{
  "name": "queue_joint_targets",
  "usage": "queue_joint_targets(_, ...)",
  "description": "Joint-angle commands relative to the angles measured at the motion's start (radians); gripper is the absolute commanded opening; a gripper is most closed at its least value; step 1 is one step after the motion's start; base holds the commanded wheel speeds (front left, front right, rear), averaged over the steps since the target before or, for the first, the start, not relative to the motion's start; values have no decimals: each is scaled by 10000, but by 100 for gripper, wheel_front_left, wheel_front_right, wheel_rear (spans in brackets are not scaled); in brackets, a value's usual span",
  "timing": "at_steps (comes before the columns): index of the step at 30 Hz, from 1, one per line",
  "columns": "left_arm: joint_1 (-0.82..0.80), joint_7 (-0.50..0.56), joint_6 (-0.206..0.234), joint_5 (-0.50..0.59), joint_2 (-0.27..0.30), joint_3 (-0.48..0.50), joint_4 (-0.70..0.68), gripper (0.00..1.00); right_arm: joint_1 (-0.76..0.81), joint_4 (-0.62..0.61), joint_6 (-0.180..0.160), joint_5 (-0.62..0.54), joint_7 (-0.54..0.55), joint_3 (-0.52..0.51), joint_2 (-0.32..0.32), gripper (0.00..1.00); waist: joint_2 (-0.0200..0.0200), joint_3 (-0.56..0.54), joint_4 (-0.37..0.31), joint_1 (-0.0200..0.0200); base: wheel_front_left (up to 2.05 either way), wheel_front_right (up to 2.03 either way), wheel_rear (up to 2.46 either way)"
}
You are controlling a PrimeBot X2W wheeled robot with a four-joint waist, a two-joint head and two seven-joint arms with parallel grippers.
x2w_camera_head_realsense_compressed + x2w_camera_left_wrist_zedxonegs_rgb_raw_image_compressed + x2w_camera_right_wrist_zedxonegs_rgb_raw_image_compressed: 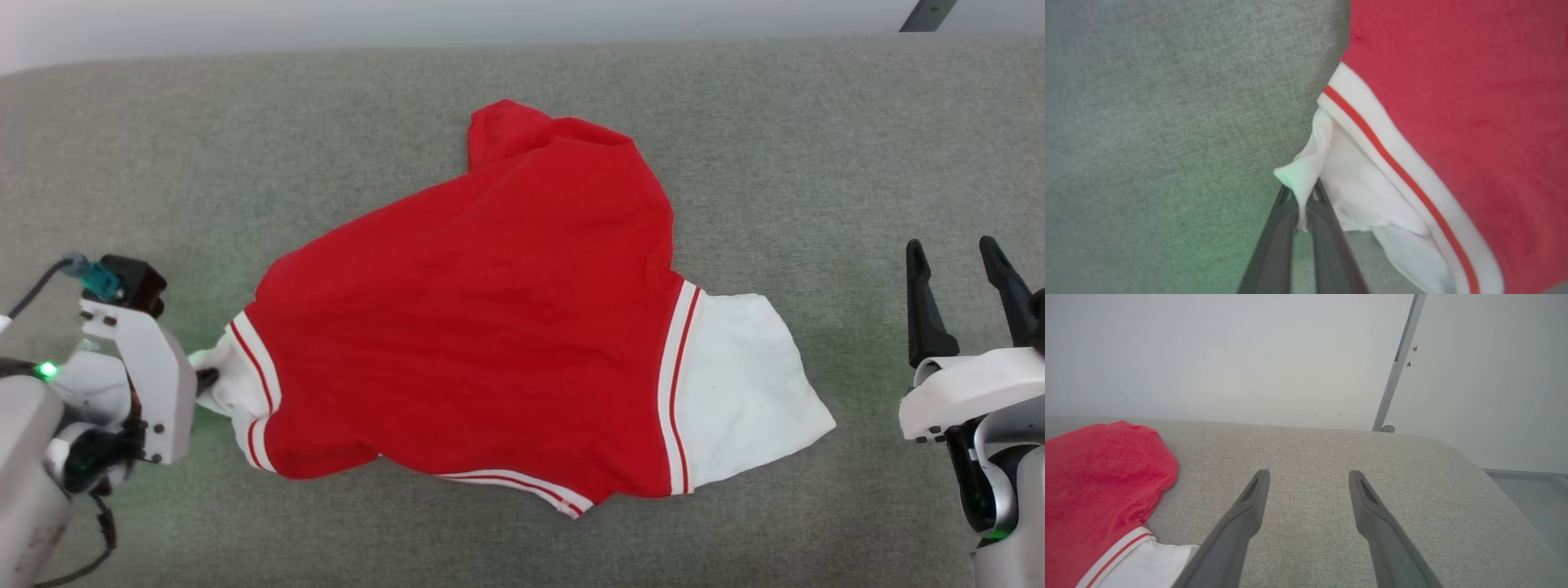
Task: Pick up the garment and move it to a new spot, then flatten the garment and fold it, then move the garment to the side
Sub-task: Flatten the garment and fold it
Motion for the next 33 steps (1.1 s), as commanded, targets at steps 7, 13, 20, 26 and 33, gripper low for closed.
queue_joint_targets(7,-781,-101,48,616,784,-656,-375,0,45,-121,-16,-126,62,-88,19,100,0,-35,179,0,0,0,0)
queue_joint_targets(13,-1113,-342,48,755,995,-870,-545,0,111,-136,-16,-36,87,-29,73,100,0,-23,258,0,0,0,0)
queue_joint_targets(20,-1003,-602,48,338,695,-738,-346,0,127,-77,-16,21,78,10,139,100,0,-30,287,0,0,0,0)
queue_joint_targets(26,-1430,-471,39,-378,306,-460,-1324,0,185,-45,-16,-59,42,-67,173,100,0,-163,307,0,0,0,0)
queue_joint_targets(33,-1314,464,131,-1221,-417,-716,-3362,0,187,68,-16,-36,-26,-18,269,100,0,-323,215,0,0,0,0)
